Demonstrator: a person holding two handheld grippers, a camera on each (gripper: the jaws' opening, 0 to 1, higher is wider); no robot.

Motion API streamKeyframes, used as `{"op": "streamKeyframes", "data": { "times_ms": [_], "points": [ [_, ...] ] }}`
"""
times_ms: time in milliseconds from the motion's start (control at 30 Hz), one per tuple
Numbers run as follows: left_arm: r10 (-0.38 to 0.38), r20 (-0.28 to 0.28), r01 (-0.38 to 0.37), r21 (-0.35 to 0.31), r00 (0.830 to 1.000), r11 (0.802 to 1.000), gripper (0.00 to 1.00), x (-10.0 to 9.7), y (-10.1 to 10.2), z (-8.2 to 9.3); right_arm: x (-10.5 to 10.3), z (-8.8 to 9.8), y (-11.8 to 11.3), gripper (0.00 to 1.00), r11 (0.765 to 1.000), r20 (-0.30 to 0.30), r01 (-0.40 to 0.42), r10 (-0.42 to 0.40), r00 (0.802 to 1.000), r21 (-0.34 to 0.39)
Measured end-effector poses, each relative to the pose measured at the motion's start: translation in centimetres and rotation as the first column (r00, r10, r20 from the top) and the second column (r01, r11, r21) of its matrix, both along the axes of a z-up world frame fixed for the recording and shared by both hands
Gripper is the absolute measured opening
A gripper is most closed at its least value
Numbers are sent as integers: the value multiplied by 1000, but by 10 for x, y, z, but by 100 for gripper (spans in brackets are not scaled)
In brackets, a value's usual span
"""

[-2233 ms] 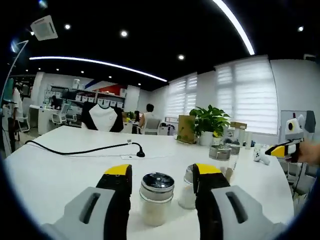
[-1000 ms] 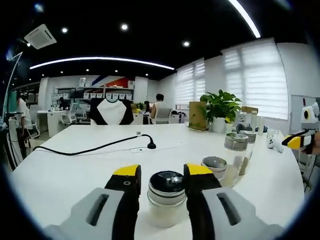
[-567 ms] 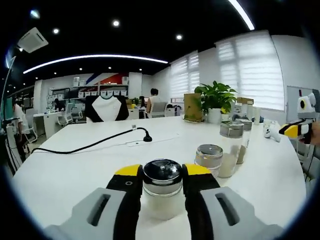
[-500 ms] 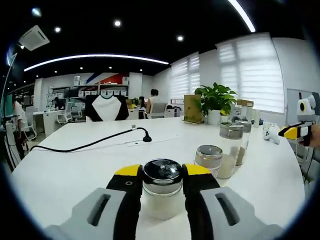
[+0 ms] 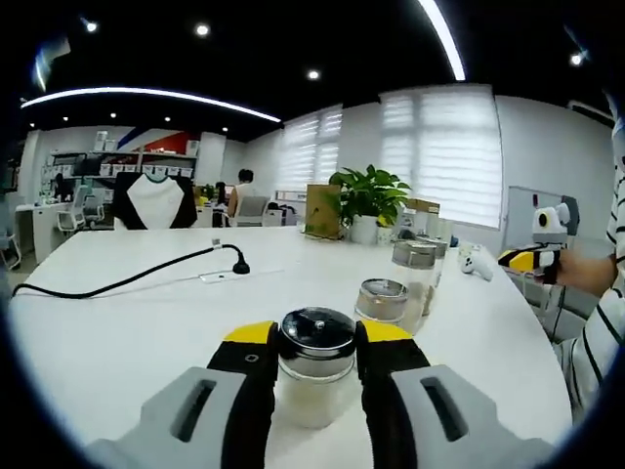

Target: Rotate the seasoning bottle until the label or dispensing opening points toward the visible target arrow and the bottle remains upright within the marked orientation range

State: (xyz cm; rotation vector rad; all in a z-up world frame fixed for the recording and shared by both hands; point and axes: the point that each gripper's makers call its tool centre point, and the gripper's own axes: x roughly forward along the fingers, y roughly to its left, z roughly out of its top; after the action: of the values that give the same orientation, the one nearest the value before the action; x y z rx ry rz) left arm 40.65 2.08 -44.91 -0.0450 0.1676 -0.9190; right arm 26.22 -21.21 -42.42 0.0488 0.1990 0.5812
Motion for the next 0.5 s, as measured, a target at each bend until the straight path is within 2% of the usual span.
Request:
{"op": "streamKeyframes", "data": {
  "times_ms": [133,333,500],
  "points": [
    [-90,-15,90,-3,996,996,33,0,-6,0,-1,-2,2,12,1000,-5,-3,3,1000,0],
    [-213,-33,214,17,976,977,33,-2,-11,0,-1,4,8,12,999,7,-27,27,1000,-23],
    [-288,-46,288,-23,956,957,33,4,-5,-3,-1,6,15,12,998,7,-44,44,999,-34]
  ]
}}
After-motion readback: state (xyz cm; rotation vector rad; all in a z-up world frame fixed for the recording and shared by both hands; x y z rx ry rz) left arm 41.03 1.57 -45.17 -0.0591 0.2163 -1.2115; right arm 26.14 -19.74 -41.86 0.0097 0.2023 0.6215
